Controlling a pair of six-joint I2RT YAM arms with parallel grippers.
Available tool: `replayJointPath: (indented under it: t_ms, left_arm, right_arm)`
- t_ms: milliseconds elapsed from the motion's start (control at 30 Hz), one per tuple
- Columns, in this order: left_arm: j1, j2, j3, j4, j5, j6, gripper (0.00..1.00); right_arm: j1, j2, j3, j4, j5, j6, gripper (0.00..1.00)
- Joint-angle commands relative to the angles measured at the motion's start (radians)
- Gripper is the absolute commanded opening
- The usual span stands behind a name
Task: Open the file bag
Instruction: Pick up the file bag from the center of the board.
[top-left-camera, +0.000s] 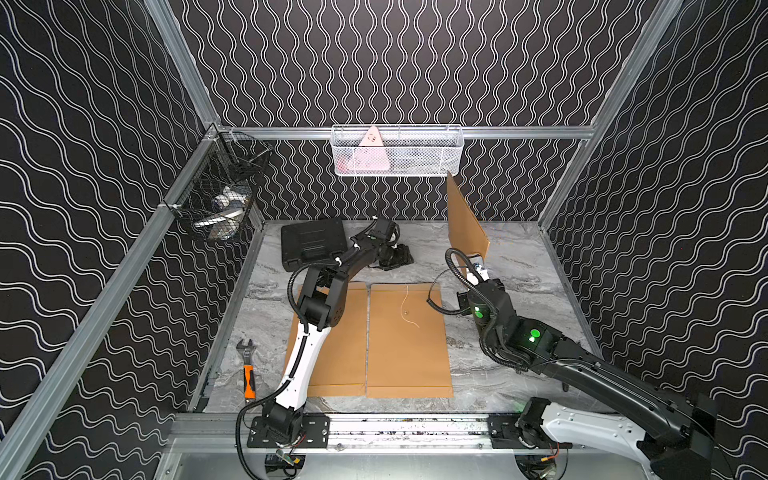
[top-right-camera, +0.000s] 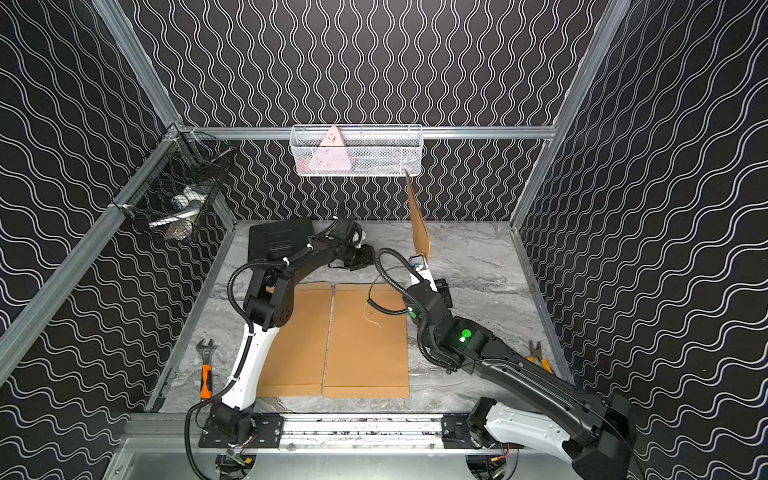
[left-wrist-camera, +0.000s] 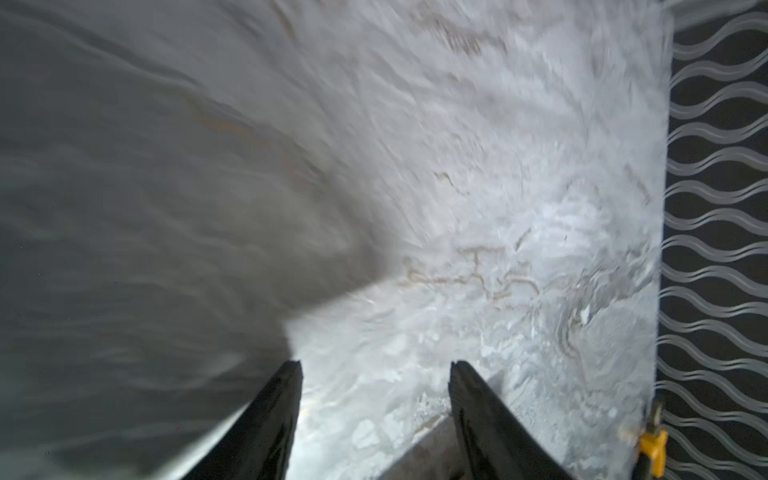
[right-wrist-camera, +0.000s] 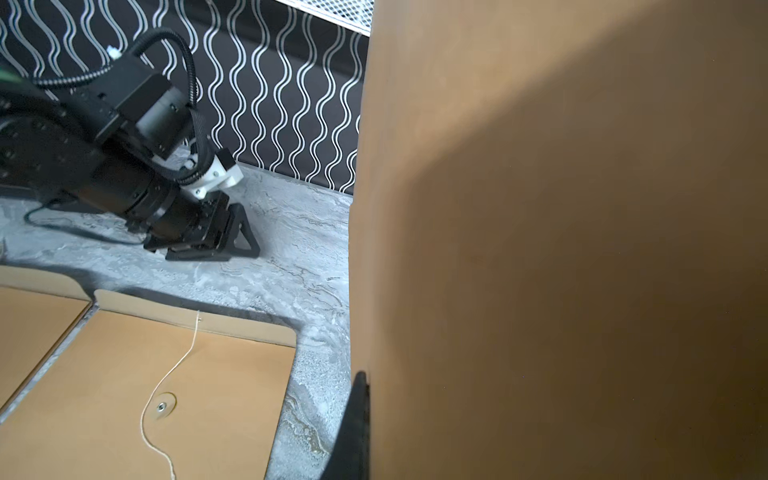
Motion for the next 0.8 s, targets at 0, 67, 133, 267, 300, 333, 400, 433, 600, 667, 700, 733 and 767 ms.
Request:
replayJointPath:
  t_ms: [0, 67, 133, 267, 300, 333, 400, 433, 600, 667, 700, 733, 767]
  left_arm:
    - [0.041, -0.725, 0.016, 0.048, 0.069, -0.075, 0.63]
    - [0.062, -0.757, 0.007, 0.075, 0.084, -0.098, 0.63]
    - [0.083, -0.799, -0.01, 0.108, 0.09, -0.117, 0.64]
    - [0.114, -0.867, -0.026, 0.173, 0.112, -0.15, 0.7]
    - [0.123, -0.882, -0.025, 0.195, 0.121, -0.159, 0.74]
    - [0.126, -0.892, -0.024, 0.22, 0.134, -0.167, 0.76]
    - [0.137, -0.911, -0.019, 0.286, 0.176, -0.202, 0.84]
    - [0.142, -0.919, -0.021, 0.329, 0.199, -0.225, 0.97]
    - [0.157, -0.946, -0.016, 0.432, 0.273, -0.287, 0.99]
    - [0.159, -0.954, -0.013, 0.436, 0.281, -0.291, 0.99]
    - [0.161, -0.958, -0.008, 0.435, 0.281, -0.29, 0.99]
    - [0.161, -0.96, 0.001, 0.427, 0.28, -0.287, 0.99]
    - [0.161, -0.96, 0.011, 0.42, 0.277, -0.287, 0.99]
  right_arm:
    - [0.028, 0.014, 0.013, 0.065, 0.05, -0.052, 0.0]
    - [0.041, 0.021, 0.013, 0.076, 0.051, -0.063, 0.0]
    - [0.049, 0.024, 0.012, 0.084, 0.05, -0.07, 0.0]
    - [0.053, 0.028, 0.009, 0.1, 0.044, -0.084, 0.0]
    - [0.053, 0.028, 0.008, 0.103, 0.041, -0.086, 0.0]
    - [0.054, 0.03, 0.007, 0.107, 0.039, -0.09, 0.0]
    - [0.055, 0.035, 0.006, 0.112, 0.034, -0.098, 0.0]
    - [0.056, 0.037, 0.006, 0.112, 0.03, -0.098, 0.0]
    - [0.067, 0.053, -0.002, 0.134, 0.025, -0.114, 0.0]
    - [0.071, 0.058, -0.009, 0.154, 0.017, -0.127, 0.0]
    - [0.074, 0.062, -0.014, 0.169, 0.013, -0.134, 0.0]
    - [0.076, 0.069, -0.017, 0.179, 0.008, -0.14, 0.0]
    - [0.077, 0.077, -0.017, 0.185, 0.007, -0.144, 0.0]
